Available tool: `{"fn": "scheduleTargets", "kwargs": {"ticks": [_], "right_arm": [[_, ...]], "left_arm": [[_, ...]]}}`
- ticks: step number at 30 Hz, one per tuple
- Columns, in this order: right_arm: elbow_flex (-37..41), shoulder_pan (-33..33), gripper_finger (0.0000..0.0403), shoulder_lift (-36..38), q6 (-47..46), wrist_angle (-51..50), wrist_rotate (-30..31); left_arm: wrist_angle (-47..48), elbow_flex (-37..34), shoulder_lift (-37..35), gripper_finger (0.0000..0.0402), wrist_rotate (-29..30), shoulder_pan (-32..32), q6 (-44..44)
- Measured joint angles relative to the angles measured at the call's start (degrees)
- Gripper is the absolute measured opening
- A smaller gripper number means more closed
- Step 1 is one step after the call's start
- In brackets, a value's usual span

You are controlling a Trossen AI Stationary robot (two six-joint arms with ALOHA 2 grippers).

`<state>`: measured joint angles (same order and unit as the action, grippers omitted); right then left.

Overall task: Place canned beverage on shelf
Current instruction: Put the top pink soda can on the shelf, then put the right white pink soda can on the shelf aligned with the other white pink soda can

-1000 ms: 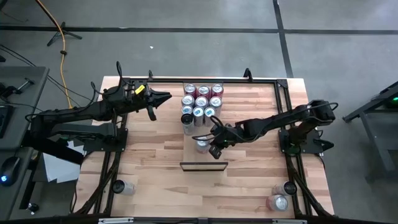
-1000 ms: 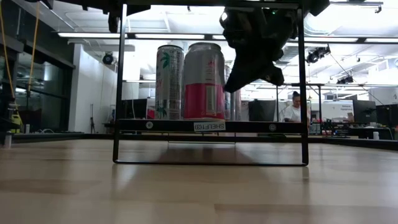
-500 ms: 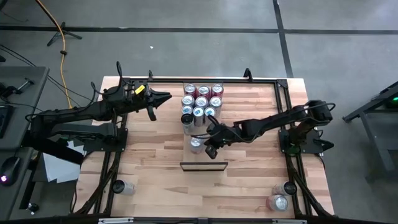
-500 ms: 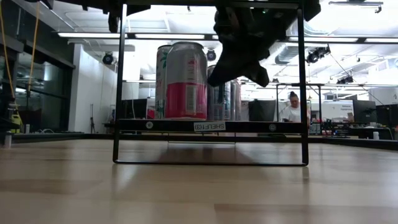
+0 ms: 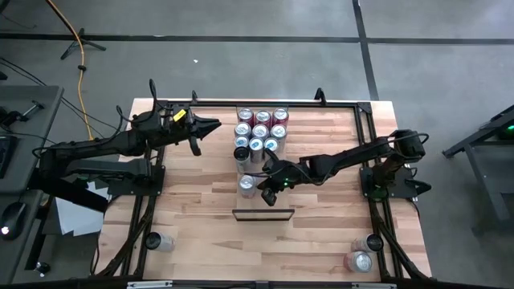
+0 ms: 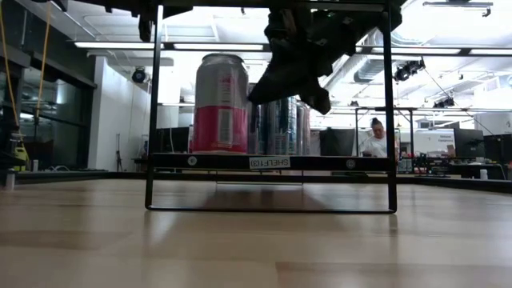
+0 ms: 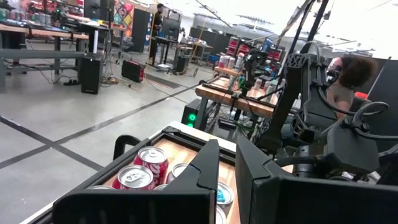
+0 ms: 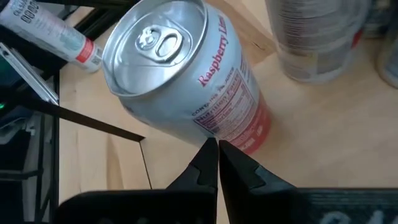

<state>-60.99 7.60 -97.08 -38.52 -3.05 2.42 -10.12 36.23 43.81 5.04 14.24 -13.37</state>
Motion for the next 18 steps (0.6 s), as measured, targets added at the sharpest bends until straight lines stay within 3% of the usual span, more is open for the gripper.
{"fn": "scheduleTargets", "kwargs": {"ticks": [12,18], "right_arm": [[0.00,0.01,0.0000,-1.01,1.00,3.14,-1.83],[0.00,-0.15,0.0000,6.29,5.69,-12.21,-3.54]], "left_arm": [[0.04,0.00,0.00,0.0000,-0.01,0.00,0.03],[-0.12,0.00,-1.74,0.0000,-3.70,-0.02,0.03]]}}
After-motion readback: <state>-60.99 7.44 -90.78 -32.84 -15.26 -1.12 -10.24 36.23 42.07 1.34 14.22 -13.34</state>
